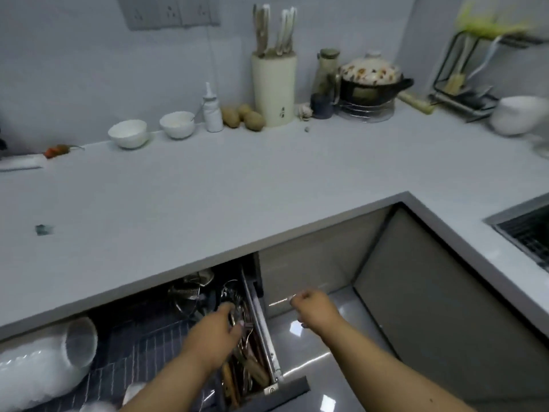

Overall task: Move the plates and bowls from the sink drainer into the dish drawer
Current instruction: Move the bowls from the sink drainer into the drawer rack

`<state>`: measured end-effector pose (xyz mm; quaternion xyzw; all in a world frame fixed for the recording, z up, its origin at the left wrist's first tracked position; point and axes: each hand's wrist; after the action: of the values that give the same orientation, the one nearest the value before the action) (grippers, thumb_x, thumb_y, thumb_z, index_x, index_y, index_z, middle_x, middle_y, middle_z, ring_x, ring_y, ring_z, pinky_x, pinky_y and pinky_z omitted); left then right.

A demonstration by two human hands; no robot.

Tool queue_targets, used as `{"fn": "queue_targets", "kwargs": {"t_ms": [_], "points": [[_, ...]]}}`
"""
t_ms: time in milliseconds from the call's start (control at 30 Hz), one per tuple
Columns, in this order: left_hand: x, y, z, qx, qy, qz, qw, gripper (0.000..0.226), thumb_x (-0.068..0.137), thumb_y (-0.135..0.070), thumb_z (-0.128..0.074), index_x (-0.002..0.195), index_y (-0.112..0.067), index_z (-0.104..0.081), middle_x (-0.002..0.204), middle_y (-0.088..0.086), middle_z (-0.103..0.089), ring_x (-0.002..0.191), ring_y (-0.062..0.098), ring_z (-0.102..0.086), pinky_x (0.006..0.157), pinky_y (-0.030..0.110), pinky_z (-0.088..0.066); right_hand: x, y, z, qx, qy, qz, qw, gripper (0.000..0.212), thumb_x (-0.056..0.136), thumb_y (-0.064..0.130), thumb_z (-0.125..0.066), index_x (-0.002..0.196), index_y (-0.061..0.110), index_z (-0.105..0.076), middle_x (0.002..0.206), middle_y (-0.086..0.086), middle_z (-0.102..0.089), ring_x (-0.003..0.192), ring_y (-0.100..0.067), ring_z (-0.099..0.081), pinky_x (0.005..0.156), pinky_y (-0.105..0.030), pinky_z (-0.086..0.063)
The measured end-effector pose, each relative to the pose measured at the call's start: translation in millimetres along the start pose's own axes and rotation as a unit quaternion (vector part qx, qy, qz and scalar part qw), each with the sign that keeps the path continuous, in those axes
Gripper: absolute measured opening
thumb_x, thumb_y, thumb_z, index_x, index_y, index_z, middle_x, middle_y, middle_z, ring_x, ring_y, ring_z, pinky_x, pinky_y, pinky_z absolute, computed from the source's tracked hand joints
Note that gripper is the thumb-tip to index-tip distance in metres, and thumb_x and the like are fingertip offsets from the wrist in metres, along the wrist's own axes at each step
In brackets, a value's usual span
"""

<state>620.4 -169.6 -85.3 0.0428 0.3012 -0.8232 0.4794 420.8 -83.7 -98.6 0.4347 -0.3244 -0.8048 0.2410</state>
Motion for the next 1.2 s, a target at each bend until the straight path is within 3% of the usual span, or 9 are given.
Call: {"fn": "queue_targets", "kwargs": {"t_ms": [100, 200, 367, 500, 633, 800, 867, 1000, 1200], "points": [[30.1, -76.2, -8.6, 0.007, -0.005, -0.082, 0.997, 0.049, 0.093, -0.044, -0.048, 0.137, -0.024, -0.041, 0.093, -0.005, -0.069, 0.094, 0.016, -0.064, 0.080, 0.030, -0.051, 9.2, -26.6, 63.1, 0.087, -0.089, -0.008, 0.992, 0.028, 0.068, 0.039, -0.058, 0.058, 0.016, -0.049, 0.055, 0.001, -0.049, 0.067, -0.024, -0.054, 0.072, -0.045, -0.051], [52.3, -156.2, -19.3, 0.007, -0.005, -0.154, 0.988, 0.047, 0.093, -0.042, -0.049, 0.135, -0.022, -0.044, 0.091, -0.004, -0.068, 0.099, 0.020, -0.063, 0.081, 0.030, -0.048, 10.5, -47.2, 124.5, 0.167, -0.171, -0.013, 0.971, 0.022, 0.066, 0.039, -0.060, 0.065, 0.018, -0.056, 0.062, -0.001, -0.058, 0.068, -0.024, -0.055, 0.074, -0.046, -0.052], [74.7, -283.6, -42.8, -0.021, 0.026, -0.239, 0.970, 0.035, 0.094, -0.034, -0.050, 0.127, -0.021, -0.052, 0.073, -0.011, -0.059, 0.092, 0.018, -0.063, 0.080, 0.029, -0.048, -7.0, -64.7, 226.7, 0.239, -0.272, 0.000, 0.932, 0.019, 0.087, 0.014, -0.057, 0.068, 0.017, -0.056, 0.062, -0.004, -0.060, 0.054, -0.019, -0.055, 0.060, -0.031, -0.048], [83.9, -372.1, -67.5, -0.049, 0.049, -0.279, 0.958, 0.027, 0.094, -0.028, -0.052, 0.118, -0.018, -0.058, 0.078, -0.004, -0.065, 0.089, 0.018, -0.062, 0.079, 0.028, -0.048, -16.8, -90.5, 311.4, 0.238, -0.345, -0.009, 0.908, 0.013, 0.086, 0.018, -0.054, 0.076, 0.016, -0.061, 0.068, -0.003, -0.065, 0.063, -0.021, -0.064, 0.071, -0.038, -0.056], [85.1, -441.9, -96.3, -0.096, 0.086, -0.293, 0.947, 0.022, 0.093, -0.026, -0.053, 0.112, -0.019, -0.060, 0.078, -0.002, -0.066, 0.084, 0.016, -0.062, 0.079, 0.029, -0.049, -21.5, -121.5, 387.8, 0.280, -0.399, -0.034, 0.872, 0.014, 0.089, 0.012, -0.051, 0.076, 0.012, -0.057, 0.072, -0.009, -0.060, 0.061, -0.019, -0.058, 0.069, -0.037, -0.053], [87.8, -501.5, -130.6, -0.127, 0.141, -0.296, 0.936, 0.018, 0.092, -0.026, -0.052, 0.109, -0.025, -0.058, 0.084, 0.003, -0.070, 0.081, 0.017, -0.068, 0.080, 0.037, -0.055, -8.9, -160.3, 462.0, 0.287, -0.448, -0.077, 0.843, 0.010, 0.089, 0.010, -0.048, 0.079, 0.014, -0.050, 0.073, -0.012, -0.048, 0.063, -0.022, -0.048, 0.062, -0.035, -0.041], [91.7, -515.5, -142.0, -0.124, 0.151, -0.294, 0.935, 0.020, 0.091, -0.024, -0.051, 0.108, -0.027, -0.059, 0.083, 0.000, -0.070, 0.078, 0.017, -0.068, 0.075, 0.037, -0.057, -0.7, -171.3, 485.0, 0.298, -0.453, -0.095, 0.835, 0.011, 0.091, 0.011, -0.048, 0.083, 0.010, -0.056, 0.070, -0.014, -0.050, 0.059, -0.022, -0.051, 0.065, -0.035, -0.045], [103.4, -530.9, -158.3, -0.108, 0.164, -0.295, 0.935, 0.021, 0.090, -0.019, -0.050, 0.109, -0.025, -0.059, 0.081, 0.003, -0.071, 0.080, 0.016, -0.066, 0.080, 0.034, -0.054, 21.6, -191.1, 516.3, 0.333, -0.444, -0.132, 0.821, 0.031, 0.095, 0.017, -0.049, 0.102, -0.011, -0.060, 0.066, -0.015, -0.056, 0.054, -0.023, -0.053, 0.062, -0.033, -0.049], [119.2, -534.1, -168.6, -0.086, 0.172, -0.283, 0.940, 0.020, 0.091, -0.019, -0.050, 0.108, -0.026, -0.059, 0.081, 0.002, -0.070, 0.080, 0.013, -0.064, 0.074, 0.026, -0.049, 58.3, -205.8, 559.0, 0.357, -0.445, -0.175, 0.803, 0.044, 0.096, 0.033, -0.049, 0.108, -0.009, -0.058, 0.066, -0.016, -0.064, 0.051, -0.025, -0.062, 0.045, -0.027, -0.050]]}}
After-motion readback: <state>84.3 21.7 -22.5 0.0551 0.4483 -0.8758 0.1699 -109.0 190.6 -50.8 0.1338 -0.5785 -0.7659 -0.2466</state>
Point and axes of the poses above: each hand's wrist, its own x-axis towards the middle knuckle, its own z-axis out of the back of the hand, y = z × x
